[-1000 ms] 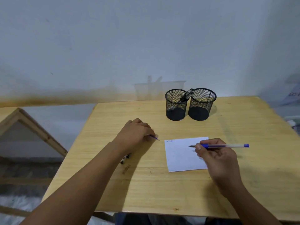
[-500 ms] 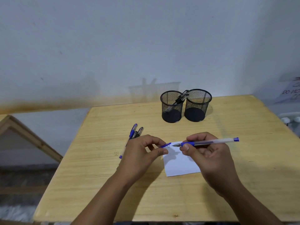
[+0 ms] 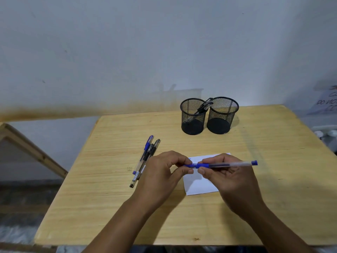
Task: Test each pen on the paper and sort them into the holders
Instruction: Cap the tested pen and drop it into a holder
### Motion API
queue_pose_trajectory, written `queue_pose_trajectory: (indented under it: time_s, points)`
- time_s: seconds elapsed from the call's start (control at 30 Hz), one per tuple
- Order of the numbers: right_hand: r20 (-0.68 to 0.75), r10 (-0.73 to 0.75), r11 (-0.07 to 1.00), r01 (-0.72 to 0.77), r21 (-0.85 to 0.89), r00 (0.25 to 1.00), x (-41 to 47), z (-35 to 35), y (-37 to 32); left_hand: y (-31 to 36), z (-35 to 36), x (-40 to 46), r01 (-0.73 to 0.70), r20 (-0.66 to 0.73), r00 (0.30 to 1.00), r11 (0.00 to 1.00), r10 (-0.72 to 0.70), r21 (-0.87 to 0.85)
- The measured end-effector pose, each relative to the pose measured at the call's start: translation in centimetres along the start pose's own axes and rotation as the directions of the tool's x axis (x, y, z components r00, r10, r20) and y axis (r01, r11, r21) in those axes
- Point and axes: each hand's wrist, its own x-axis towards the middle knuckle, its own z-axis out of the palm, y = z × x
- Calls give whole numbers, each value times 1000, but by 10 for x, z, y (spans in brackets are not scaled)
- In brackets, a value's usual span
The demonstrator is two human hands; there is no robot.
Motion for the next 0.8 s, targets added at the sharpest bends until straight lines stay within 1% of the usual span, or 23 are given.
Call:
queue_pose_trajectory:
  time_s: [0.17,0.27,0.37,0.47,0.57,0.67,0.73,0.8]
  points:
    - [-27,22,1000,-23,-21,999,-2,2,3,1,4,0,-10,-3,1000,1000,10,10]
    - [-40,33,999,-34,-28,999,0,3,5,1,8,-1,-13,-32,999,1000,13,14]
    - [-33,27,998,-29,-63,999,3,4,6,0,10,1,-10,-48,999,1000,11,17]
    - [-7,23,999,-23,-46,1000,7,3,6,-2,9,4,-14,-46,999,1000,15,14]
    - [4,28,1000,-28,13,1000,16,1,6,-1,10,8,71,-11,997,995,-72,-75]
    - [-70,122,983,-111,148,990,32,1,6,3,16,19,183,12,983,952,-185,-244]
    - [-104,110,980,-90,178,988,45,0,3,3,21,29,205,4,976,922,-215,-328]
    - [-151,64,981,-35,190,986,62,-5,-2,-4,26,41,223,-8,970,900,-243,-374]
